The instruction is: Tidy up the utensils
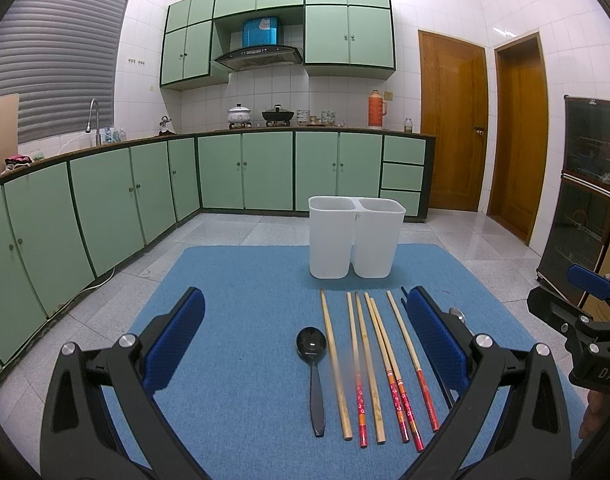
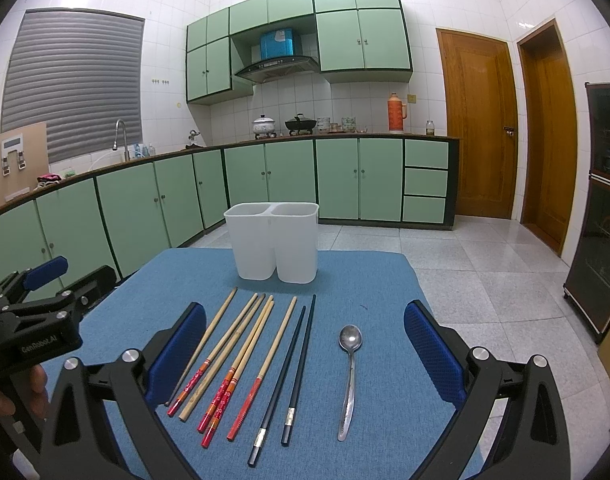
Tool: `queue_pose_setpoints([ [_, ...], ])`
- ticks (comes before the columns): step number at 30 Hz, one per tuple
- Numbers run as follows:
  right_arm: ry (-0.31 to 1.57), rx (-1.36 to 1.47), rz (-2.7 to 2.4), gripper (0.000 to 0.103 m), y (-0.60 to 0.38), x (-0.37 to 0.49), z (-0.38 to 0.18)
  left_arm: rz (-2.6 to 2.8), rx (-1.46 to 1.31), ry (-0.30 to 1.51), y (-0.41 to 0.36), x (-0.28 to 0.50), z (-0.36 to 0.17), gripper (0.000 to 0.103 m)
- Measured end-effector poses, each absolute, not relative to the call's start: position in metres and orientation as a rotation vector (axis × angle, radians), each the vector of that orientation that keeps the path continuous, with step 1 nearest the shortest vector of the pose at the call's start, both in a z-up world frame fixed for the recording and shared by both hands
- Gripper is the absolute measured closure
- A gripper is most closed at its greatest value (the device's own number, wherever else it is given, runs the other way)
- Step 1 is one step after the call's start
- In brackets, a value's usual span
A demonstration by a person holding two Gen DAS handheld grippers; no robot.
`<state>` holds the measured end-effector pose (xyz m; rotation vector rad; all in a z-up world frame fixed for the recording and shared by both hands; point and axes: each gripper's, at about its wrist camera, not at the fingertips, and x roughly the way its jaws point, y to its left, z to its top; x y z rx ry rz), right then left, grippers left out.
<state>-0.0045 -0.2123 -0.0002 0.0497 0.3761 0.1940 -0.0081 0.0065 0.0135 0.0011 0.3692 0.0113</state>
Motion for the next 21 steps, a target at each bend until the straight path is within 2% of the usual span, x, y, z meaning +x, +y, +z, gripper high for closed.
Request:
queue_pose_setpoints([
  [21, 0.377, 0.051, 0.192, 0.006, -0.2139, -0.0032, 0.0007, 0.012, 0.001, 0.367, 0.0065, -0.008, 0.0119, 0.005],
])
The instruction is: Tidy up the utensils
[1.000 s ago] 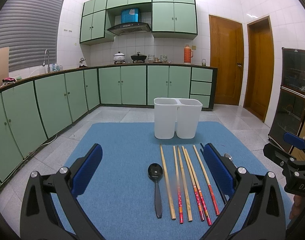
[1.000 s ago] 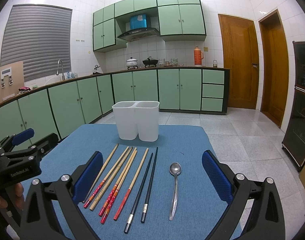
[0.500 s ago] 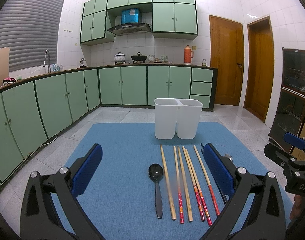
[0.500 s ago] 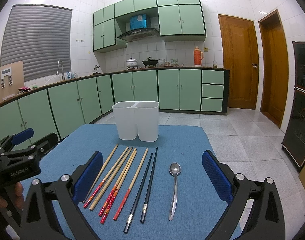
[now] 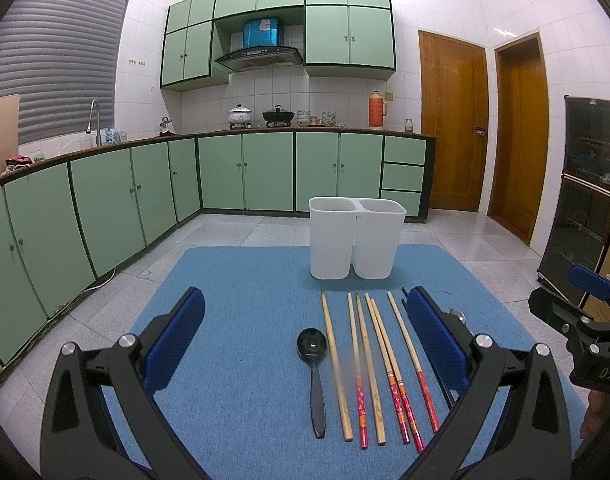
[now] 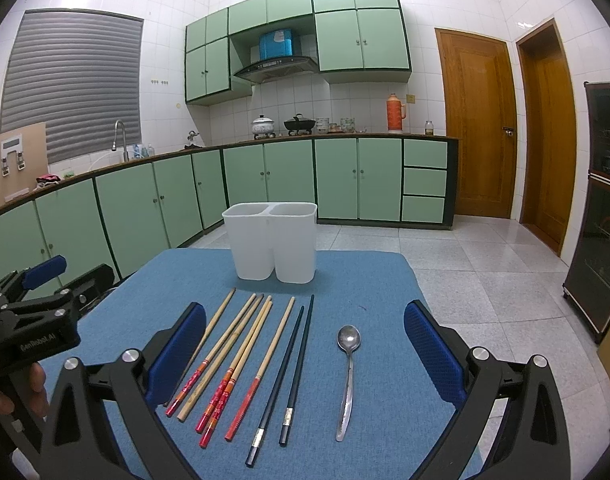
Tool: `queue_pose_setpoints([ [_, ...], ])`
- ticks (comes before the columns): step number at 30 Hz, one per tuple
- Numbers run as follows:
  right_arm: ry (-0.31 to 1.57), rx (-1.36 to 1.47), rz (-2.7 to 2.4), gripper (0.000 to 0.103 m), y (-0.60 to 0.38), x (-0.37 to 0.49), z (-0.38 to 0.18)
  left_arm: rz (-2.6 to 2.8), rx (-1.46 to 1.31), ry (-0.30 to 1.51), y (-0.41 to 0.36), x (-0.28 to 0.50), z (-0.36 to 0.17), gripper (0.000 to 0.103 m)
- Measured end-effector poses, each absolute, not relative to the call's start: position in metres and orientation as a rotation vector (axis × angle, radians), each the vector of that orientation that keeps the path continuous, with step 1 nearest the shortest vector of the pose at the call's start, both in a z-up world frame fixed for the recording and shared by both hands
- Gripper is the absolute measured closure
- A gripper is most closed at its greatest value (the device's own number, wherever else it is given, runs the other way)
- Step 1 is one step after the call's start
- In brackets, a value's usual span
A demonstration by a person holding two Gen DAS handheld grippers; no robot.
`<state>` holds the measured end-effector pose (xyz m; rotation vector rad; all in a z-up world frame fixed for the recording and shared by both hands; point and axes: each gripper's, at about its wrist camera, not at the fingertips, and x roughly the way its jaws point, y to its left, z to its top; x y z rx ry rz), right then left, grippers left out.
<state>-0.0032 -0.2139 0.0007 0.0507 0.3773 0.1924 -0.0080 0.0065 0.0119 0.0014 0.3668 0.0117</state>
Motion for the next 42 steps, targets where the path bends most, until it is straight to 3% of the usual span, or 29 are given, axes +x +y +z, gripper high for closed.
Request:
queue_pose_setpoints([
  [11, 0.485, 0.041, 0.134, 0.006, -0.236, 0.029, -0.01, 0.053, 0.025, 0.484, 0.022, 0.027, 0.006, 0.005],
  [18, 0.605, 0.065, 0.135, 0.02, -0.249, 0.076, -0.023, 0.054, 0.016, 0.615, 0.033, 0.07, -0.013, 0.006],
  [24, 0.75, 0.112, 0.196, 0.031, -0.253, 0.117, -0.049, 0.025, 0.005, 0.748, 0.037, 0.104, -0.042, 0.022],
  [29, 0.836, 0.103, 0.226, 0.038, -0.25, 0.139, -0.069, 0.026, 0.029, 0.831, 0.03, 0.124, -0.066, 0.023],
  [37, 0.9, 0.09, 0.256, 0.048, -0.242, 0.159, -0.086, 0.033, 0.016, 0.906, 0.032, 0.135, -0.089, 0.032],
  [42, 0.945, 0.086, 0.241, 0.049, -0.243, 0.165, -0.094, 0.025, -0.024, 0.923, 0.039, 0.139, -0.092, 0.033],
])
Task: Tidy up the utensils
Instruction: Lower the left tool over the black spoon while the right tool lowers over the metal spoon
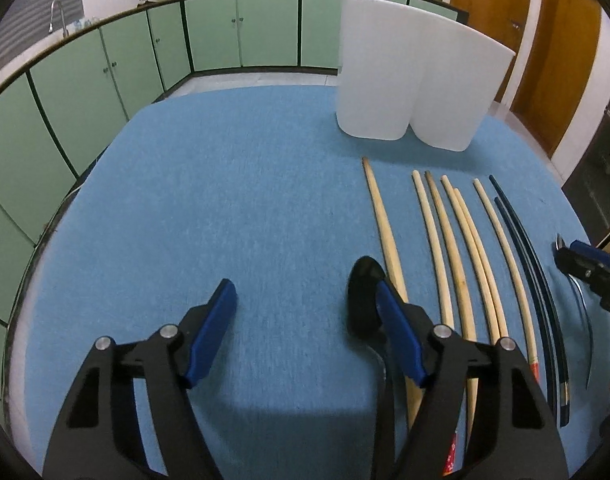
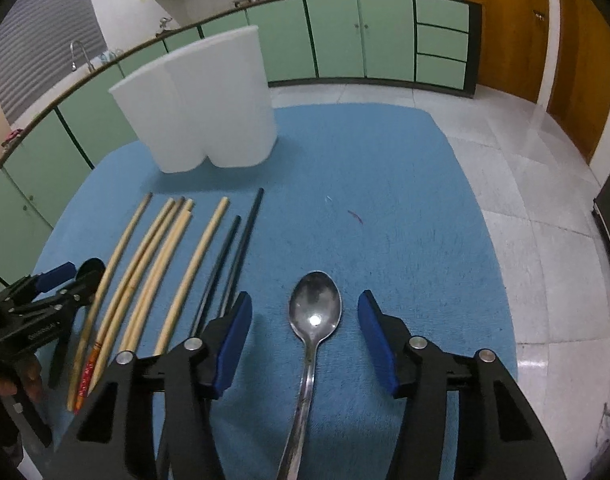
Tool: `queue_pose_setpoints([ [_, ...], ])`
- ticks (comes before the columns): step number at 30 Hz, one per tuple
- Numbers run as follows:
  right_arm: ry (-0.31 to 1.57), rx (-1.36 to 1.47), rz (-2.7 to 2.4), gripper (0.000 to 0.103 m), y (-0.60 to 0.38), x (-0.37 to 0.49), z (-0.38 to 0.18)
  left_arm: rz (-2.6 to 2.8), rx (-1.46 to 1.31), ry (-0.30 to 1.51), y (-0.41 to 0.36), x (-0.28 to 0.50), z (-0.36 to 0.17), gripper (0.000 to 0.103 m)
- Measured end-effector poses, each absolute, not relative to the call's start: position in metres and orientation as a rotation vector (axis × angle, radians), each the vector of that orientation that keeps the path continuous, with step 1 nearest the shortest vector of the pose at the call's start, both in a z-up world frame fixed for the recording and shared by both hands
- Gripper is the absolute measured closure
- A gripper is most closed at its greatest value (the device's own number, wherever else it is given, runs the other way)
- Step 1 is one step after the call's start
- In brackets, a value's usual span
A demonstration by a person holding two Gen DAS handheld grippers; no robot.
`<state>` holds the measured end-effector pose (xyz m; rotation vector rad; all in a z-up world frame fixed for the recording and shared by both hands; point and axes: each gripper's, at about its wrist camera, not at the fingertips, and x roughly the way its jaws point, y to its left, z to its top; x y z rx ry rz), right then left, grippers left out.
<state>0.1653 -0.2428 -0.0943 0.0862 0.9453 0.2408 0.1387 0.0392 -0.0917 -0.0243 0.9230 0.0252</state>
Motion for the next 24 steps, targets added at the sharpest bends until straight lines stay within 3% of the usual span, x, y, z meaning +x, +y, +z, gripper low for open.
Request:
queue_pose_setpoints([
  [5, 0.956, 0.065, 0.234, 0.049, -0.242, 0.168, -0.095, 0.023, -0.028, 0.926, 0.042, 0.14, -0.092, 0.032],
  [8, 0.954, 0.04, 0.208, 0.06, -0.241, 0.167, -0.095, 0.02, -0.036, 0.926, 0.042, 0.141, -0.093, 0.033],
  [12, 0.936, 0.049, 0.179, 0.07, -0.241, 0.165, -0.097, 0.016, -0.024, 0.922, 0.036, 0.143, -0.093, 0.043],
  [19, 0.917, 0.038, 0.168, 0.07, -0.239, 0.164, -0.099, 0.012, -0.024, 0.925, 0.031, 0.142, -0.09, 0.034],
  [24, 0.901, 0.038, 0.164, 0.07, -0.237, 0.162, -0.099, 0.006, -0.036, 0.913, 0.031, 0.141, -0.086, 0.034],
])
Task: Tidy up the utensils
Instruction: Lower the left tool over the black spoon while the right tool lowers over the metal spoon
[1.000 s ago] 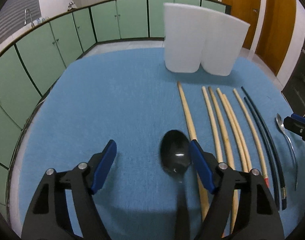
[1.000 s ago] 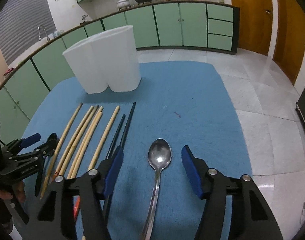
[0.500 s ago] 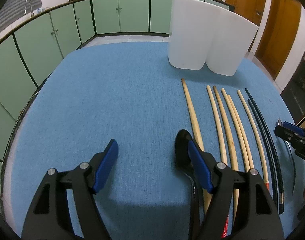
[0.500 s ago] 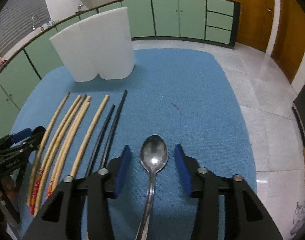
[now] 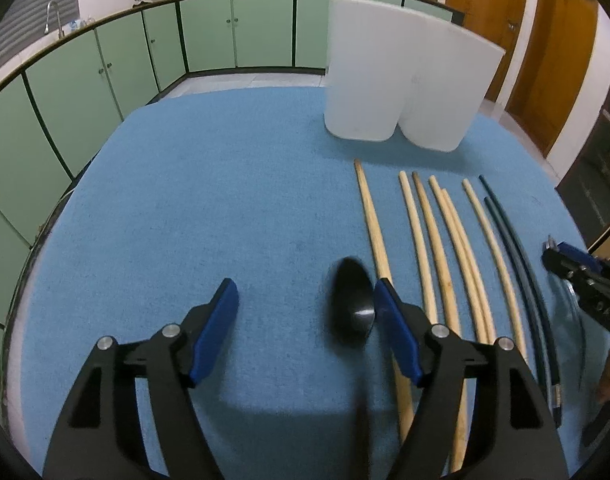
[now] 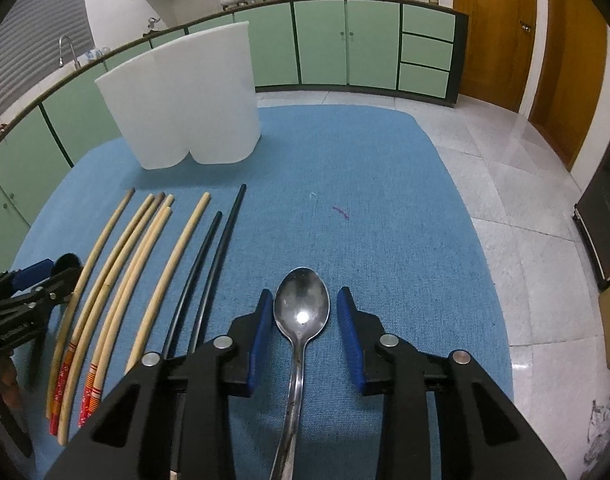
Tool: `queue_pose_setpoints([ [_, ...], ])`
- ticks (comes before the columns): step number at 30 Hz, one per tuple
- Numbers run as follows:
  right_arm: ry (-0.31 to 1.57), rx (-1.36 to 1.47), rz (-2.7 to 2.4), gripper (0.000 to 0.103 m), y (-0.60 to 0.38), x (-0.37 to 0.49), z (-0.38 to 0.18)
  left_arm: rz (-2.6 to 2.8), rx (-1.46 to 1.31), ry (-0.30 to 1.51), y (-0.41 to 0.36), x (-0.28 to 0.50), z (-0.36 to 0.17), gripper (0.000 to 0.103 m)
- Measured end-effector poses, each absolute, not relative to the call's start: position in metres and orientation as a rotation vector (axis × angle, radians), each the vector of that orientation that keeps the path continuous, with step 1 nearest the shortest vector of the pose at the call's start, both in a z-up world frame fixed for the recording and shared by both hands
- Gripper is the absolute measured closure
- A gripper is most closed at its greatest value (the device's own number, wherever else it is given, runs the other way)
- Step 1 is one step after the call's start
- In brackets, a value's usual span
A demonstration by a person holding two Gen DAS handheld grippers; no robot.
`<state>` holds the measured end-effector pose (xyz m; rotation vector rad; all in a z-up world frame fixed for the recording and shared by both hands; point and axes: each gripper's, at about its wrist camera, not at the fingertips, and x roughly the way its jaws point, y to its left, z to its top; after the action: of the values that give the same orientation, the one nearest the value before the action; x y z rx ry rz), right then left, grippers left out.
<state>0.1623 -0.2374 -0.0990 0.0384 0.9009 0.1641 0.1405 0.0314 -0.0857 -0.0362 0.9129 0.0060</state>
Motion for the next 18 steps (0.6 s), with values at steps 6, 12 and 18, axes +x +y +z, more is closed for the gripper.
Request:
queue_pose_setpoints([
  [6, 0.897, 0.043, 0.166, 0.07, -0.239, 0.16, -0.099, -0.011, -0.017, 0.885, 0.022, 0.132, -0.079, 0.029],
  [12, 0.896, 0.051, 0.171, 0.07, -0.241, 0.16, -0.099, -0.018, -0.02, 0.917, 0.019, 0.144, -0.089, 0.032],
  [18, 0.896, 0.052, 0.172, 0.07, -0.241, 0.159, -0.099, -0.035, -0.074, 0.907, 0.025, 0.143, -0.088, 0.041],
])
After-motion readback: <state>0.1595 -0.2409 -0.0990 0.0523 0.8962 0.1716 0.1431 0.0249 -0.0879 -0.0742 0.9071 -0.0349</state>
